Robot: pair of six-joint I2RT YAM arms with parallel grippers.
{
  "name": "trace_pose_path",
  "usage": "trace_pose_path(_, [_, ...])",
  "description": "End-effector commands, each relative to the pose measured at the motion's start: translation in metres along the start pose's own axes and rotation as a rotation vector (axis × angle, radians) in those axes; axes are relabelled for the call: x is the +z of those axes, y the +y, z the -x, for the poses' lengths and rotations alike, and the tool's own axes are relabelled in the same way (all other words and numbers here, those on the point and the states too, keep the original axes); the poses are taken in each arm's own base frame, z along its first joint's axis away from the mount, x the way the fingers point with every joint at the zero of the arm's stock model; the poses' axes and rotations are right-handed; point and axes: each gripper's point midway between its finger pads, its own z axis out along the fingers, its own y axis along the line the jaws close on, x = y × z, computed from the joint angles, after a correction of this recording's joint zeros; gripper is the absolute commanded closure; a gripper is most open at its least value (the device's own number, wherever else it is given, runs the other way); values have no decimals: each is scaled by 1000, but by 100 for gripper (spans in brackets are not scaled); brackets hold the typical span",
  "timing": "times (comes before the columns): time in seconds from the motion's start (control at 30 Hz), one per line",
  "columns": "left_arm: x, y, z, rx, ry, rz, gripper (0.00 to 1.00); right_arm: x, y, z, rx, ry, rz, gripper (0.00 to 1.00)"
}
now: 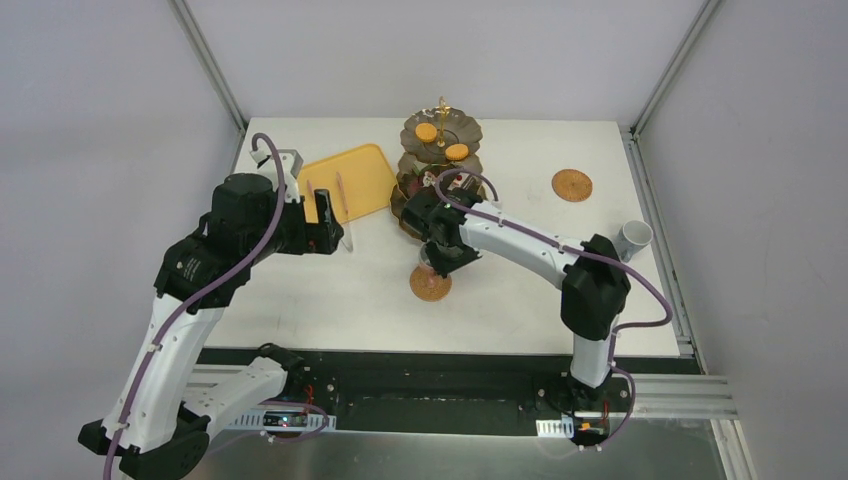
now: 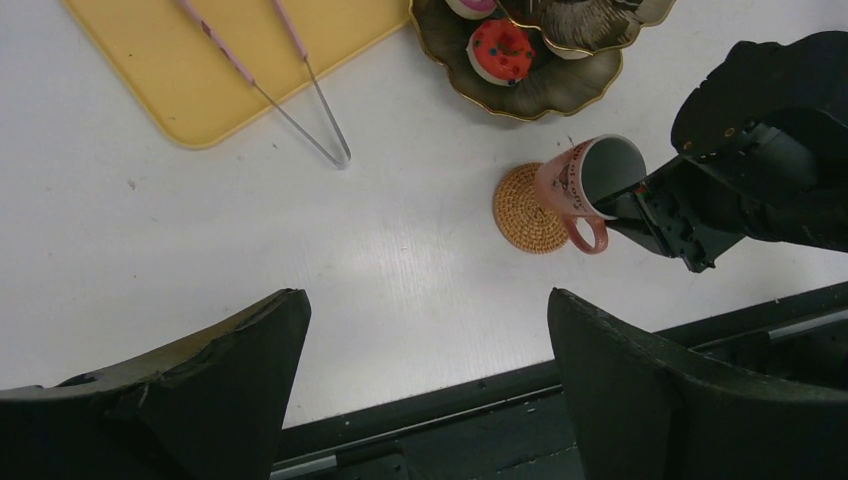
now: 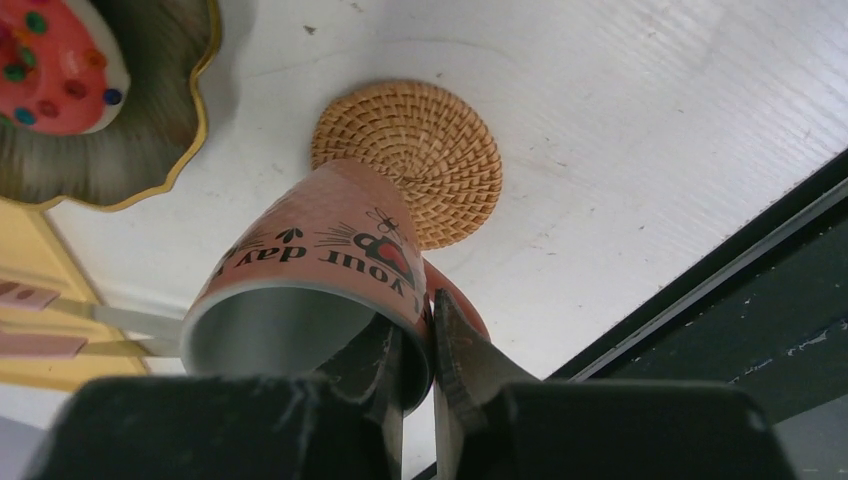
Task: Serve the afternoon tea
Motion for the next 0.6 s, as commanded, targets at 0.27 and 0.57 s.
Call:
trace_pose_path(0.27, [-8,13,-2,86,-15,44,6,17,-16,-7,42,-18,-97,100])
trace_pose_path(0.57, [-5,13,0,97,-18,47,6,20,-17,-6,-10,-30,-109,100])
